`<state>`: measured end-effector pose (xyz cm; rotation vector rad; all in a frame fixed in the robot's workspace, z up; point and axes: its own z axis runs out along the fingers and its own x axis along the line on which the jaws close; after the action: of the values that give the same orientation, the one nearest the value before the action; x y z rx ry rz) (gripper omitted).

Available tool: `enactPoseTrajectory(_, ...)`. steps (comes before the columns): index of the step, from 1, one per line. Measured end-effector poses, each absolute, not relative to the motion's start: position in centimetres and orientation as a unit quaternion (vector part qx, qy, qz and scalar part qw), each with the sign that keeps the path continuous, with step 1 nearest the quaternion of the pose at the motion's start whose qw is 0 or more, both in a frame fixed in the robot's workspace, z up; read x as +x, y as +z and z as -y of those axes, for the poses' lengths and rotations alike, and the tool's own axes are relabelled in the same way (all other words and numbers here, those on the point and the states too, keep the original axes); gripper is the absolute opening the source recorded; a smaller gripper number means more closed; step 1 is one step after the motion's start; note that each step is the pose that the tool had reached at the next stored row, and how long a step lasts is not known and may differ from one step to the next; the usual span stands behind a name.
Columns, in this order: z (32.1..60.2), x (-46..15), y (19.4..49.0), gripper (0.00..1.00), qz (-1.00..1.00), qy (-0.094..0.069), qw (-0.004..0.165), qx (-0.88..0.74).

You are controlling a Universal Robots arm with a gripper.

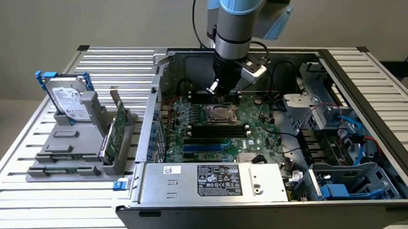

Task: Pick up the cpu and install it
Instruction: 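Install the first cpu locking lever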

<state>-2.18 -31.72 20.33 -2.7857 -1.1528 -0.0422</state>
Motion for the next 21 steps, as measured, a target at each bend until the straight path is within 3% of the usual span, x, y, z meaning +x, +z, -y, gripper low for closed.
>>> enactPoseTrajectory(21, 31.72, -1.7, 20.02, 0.11, 0.382, -0.014, 0.062, -0.922)
